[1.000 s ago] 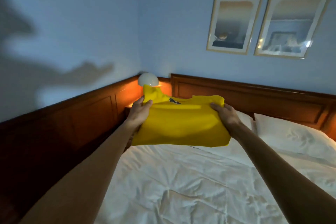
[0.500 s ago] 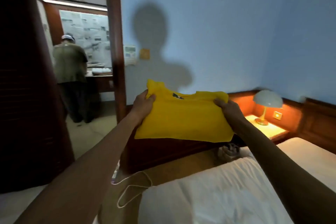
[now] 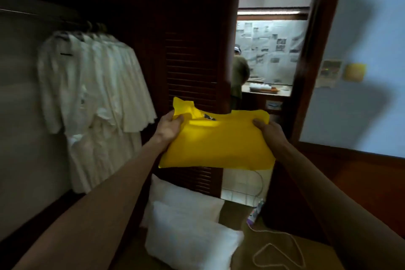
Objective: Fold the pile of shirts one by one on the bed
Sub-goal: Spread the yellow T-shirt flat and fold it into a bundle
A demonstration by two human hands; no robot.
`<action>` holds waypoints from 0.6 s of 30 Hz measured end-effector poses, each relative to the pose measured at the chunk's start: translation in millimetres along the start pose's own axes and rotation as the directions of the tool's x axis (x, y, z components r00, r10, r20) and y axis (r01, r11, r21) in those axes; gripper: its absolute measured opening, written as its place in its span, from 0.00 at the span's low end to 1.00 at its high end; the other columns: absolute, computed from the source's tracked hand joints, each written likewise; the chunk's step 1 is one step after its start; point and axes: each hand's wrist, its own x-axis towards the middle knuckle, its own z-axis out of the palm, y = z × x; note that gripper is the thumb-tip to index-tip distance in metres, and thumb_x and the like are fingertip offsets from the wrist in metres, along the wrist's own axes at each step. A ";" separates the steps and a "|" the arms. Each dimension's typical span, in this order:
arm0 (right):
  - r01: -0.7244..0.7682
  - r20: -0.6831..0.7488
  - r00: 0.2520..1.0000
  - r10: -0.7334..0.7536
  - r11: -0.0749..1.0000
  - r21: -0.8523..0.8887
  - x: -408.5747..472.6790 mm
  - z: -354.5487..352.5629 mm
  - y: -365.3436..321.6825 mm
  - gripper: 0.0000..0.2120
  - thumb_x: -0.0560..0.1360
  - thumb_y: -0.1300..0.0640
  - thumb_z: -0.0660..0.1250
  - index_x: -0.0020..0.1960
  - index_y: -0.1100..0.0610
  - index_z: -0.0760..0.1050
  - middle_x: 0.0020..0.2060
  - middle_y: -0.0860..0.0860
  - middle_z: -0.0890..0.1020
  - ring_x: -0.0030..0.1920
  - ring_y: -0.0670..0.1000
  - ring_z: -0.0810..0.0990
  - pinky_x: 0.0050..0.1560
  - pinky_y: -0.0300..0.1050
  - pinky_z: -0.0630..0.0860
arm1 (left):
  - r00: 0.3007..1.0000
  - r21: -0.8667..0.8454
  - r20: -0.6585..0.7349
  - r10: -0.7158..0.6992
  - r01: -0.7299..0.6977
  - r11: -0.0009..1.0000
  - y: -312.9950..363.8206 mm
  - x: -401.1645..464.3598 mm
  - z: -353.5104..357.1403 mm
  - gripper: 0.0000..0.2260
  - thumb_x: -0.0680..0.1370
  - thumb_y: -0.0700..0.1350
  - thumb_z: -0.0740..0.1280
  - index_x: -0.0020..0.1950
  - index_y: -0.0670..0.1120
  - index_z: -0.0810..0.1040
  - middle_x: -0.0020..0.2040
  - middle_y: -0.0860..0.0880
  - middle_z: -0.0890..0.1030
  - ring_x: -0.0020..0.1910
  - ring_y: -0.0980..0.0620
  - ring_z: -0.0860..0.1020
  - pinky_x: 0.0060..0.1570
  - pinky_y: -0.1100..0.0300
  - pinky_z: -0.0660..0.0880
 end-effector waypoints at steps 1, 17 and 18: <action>0.005 0.058 0.998 -0.005 1.000 0.008 15.7 24.8 1.6 0.19 0.81 0.51 0.63 0.69 0.56 0.70 0.57 0.55 0.79 0.52 0.56 0.79 0.53 0.55 0.74 | 0.999 0.019 -0.044 -0.002 0.003 1.000 -6.5 8.1 -22.5 0.16 0.83 0.49 0.62 0.71 0.51 0.73 0.61 0.48 0.79 0.60 0.43 0.77 0.66 0.42 0.72; 0.177 0.636 0.763 -0.115 0.984 -0.035 188.8 378.5 8.0 0.18 0.81 0.53 0.64 0.66 0.61 0.74 0.59 0.55 0.79 0.57 0.56 0.78 0.59 0.52 0.73 | 0.713 0.076 -0.693 -0.107 0.220 0.973 -95.4 57.7 -261.4 0.18 0.83 0.47 0.63 0.72 0.47 0.73 0.64 0.48 0.78 0.62 0.47 0.76 0.65 0.49 0.72; 0.188 0.657 0.743 -0.125 0.982 -0.025 188.8 399.3 9.6 0.17 0.81 0.53 0.65 0.65 0.61 0.75 0.58 0.55 0.80 0.56 0.55 0.78 0.58 0.51 0.73 | 0.688 0.075 -0.717 -0.112 0.236 0.969 -102.4 54.1 -274.2 0.18 0.83 0.47 0.63 0.72 0.48 0.73 0.64 0.48 0.78 0.62 0.47 0.76 0.65 0.49 0.72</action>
